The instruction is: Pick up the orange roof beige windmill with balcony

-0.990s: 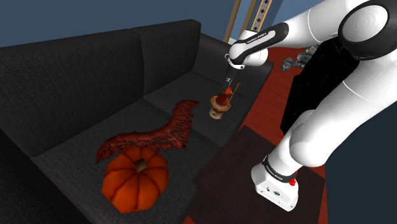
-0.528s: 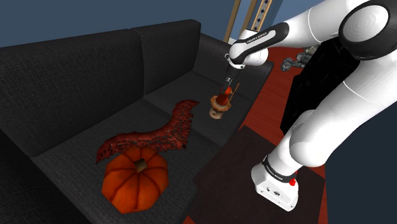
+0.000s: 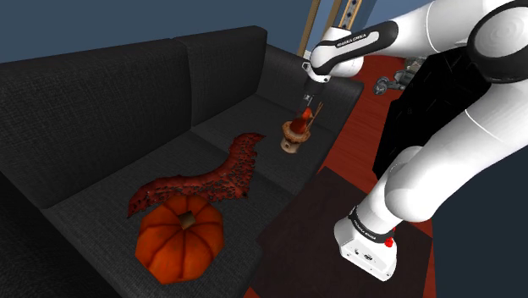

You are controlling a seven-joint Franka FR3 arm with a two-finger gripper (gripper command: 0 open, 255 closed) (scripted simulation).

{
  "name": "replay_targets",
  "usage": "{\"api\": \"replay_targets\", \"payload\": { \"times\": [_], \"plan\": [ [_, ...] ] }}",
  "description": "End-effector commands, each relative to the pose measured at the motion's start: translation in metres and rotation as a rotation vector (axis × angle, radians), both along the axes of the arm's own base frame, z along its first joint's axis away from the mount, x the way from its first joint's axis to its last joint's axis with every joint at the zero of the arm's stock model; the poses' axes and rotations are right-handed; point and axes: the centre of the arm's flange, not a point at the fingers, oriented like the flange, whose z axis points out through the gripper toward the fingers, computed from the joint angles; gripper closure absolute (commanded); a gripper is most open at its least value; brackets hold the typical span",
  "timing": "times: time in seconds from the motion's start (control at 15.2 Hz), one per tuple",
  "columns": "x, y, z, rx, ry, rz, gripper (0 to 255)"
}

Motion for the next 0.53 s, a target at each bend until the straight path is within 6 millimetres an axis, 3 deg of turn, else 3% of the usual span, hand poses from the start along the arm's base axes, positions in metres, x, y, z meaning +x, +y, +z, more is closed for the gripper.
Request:
{"api": "replay_targets", "payload": {
  "times": [0.0,0.33,0.46],
  "plan": [
    [0.000,0.000,0.012,0.000,-0.001,0.000,255],
    [0.000,0.000,0.038,0.000,-0.001,0.000,255],
    [0.000,0.000,0.039,0.000,-0.001,0.000,255]
  ]
}}
